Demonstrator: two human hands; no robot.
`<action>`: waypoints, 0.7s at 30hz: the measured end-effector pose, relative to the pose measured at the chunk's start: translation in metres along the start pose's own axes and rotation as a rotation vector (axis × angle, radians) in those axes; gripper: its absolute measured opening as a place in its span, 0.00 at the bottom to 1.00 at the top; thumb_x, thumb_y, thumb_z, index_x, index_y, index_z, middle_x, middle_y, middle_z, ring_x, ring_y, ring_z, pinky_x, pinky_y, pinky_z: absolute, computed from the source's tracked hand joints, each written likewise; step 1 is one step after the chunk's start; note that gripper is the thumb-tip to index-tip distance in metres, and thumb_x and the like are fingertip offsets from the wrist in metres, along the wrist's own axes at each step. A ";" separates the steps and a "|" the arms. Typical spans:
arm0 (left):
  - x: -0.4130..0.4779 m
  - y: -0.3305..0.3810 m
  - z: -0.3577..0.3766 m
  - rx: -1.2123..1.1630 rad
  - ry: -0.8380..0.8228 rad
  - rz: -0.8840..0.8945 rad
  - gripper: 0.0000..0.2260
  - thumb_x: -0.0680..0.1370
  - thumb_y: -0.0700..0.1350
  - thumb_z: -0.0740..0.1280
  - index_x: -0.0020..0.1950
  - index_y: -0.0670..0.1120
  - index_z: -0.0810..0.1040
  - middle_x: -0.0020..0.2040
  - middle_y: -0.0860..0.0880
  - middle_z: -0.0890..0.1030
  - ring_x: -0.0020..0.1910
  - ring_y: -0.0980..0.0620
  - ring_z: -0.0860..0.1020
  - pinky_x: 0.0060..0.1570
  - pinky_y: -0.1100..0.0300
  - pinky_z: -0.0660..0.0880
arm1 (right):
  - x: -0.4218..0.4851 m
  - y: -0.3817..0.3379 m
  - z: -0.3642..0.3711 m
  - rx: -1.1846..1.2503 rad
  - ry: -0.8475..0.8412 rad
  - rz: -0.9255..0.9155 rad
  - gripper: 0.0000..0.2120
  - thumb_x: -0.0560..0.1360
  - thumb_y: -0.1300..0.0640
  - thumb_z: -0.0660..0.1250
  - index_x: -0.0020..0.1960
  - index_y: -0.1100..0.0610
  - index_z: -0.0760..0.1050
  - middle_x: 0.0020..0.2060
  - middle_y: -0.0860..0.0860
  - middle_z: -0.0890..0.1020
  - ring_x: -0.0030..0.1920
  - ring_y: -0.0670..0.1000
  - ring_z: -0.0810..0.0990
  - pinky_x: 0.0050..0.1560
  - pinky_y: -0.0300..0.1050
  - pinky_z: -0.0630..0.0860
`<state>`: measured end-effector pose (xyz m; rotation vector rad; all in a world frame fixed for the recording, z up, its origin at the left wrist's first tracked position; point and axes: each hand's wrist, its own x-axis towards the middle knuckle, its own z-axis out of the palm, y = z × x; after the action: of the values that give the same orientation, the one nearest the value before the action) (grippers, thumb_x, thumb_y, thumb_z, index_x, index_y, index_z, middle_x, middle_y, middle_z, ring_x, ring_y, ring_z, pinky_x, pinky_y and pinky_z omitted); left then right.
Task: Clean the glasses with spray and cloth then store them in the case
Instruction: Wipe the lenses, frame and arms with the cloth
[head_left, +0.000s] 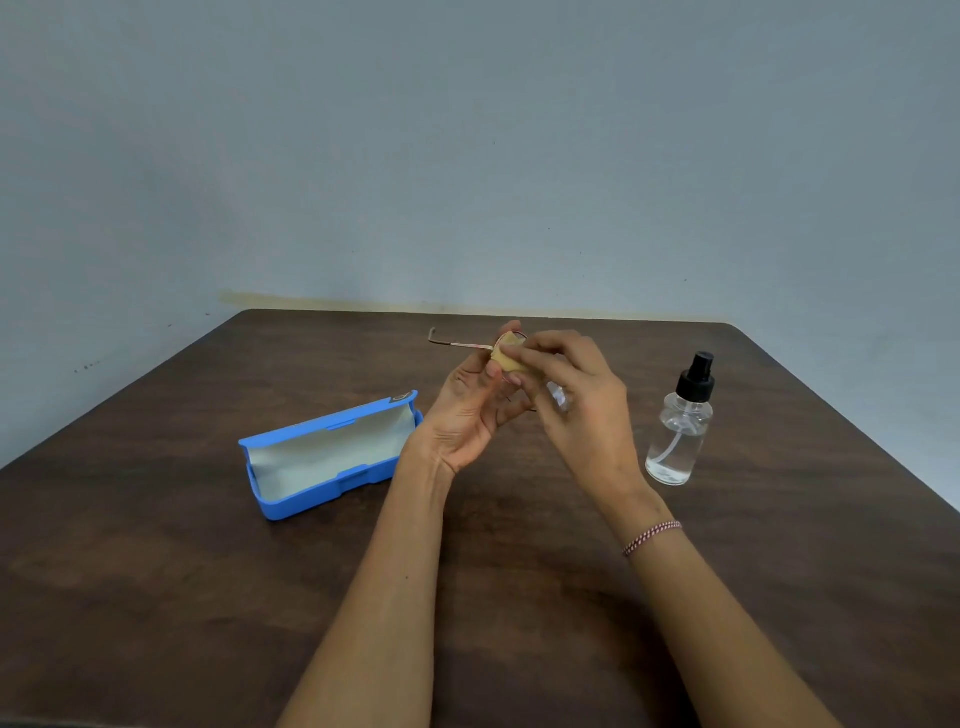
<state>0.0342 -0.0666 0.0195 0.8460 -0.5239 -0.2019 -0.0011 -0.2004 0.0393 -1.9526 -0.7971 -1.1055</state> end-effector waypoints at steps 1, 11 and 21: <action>0.000 0.000 0.000 -0.011 -0.002 0.007 0.27 0.59 0.51 0.81 0.57 0.51 0.81 0.53 0.48 0.81 0.52 0.51 0.80 0.45 0.59 0.80 | 0.000 0.000 0.000 0.002 -0.005 -0.004 0.13 0.73 0.64 0.69 0.57 0.56 0.80 0.51 0.48 0.77 0.52 0.48 0.74 0.55 0.34 0.71; -0.001 0.001 0.001 0.013 -0.013 0.004 0.26 0.59 0.48 0.81 0.55 0.51 0.82 0.52 0.50 0.83 0.47 0.55 0.82 0.46 0.61 0.79 | 0.001 -0.002 -0.003 -0.047 0.002 -0.027 0.15 0.73 0.67 0.68 0.59 0.58 0.78 0.52 0.48 0.75 0.53 0.50 0.74 0.54 0.36 0.73; 0.001 -0.003 0.003 0.049 0.002 -0.020 0.27 0.56 0.46 0.83 0.54 0.47 0.83 0.49 0.47 0.84 0.50 0.52 0.82 0.43 0.60 0.80 | 0.003 0.001 -0.009 -0.119 -0.043 0.086 0.18 0.73 0.71 0.64 0.60 0.59 0.75 0.55 0.50 0.69 0.56 0.53 0.73 0.56 0.32 0.69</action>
<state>0.0340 -0.0709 0.0190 0.8992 -0.5205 -0.2070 -0.0028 -0.2080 0.0452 -2.0960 -0.6767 -1.0854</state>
